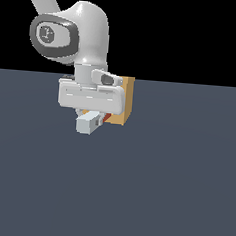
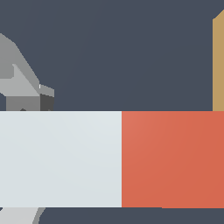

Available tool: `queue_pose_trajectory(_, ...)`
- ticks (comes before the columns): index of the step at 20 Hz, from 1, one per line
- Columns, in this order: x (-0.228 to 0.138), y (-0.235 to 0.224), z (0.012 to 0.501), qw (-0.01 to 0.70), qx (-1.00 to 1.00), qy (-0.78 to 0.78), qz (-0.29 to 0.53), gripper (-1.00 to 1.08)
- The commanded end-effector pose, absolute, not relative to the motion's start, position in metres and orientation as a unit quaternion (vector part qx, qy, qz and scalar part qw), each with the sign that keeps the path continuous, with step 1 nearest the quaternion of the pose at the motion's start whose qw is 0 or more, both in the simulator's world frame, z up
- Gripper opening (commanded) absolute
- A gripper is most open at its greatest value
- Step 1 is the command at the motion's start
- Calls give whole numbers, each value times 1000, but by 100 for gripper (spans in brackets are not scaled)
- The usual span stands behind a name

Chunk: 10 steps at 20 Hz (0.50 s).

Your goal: Insert the peg into the horizontal hole in a box.

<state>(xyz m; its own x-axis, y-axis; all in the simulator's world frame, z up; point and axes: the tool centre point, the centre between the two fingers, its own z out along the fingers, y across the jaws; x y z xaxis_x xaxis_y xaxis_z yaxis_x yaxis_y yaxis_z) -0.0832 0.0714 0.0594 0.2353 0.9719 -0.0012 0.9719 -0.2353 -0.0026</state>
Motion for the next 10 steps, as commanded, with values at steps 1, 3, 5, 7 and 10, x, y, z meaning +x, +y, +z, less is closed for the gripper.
queue_pose_trajectory(1,-84,74,61,0,-785,-620,0,-100)
queue_pose_trajectory(3,-83,73,61,0,-785,-619,0,-100)
queue_pose_trajectory(5,-83,73,61,0,-785,-619,0,-100)
queue_pose_trajectory(7,-84,73,60,1,-785,-619,1,-100)
queue_pose_trajectory(10,-82,73,63,0,-785,-620,-1,-100)
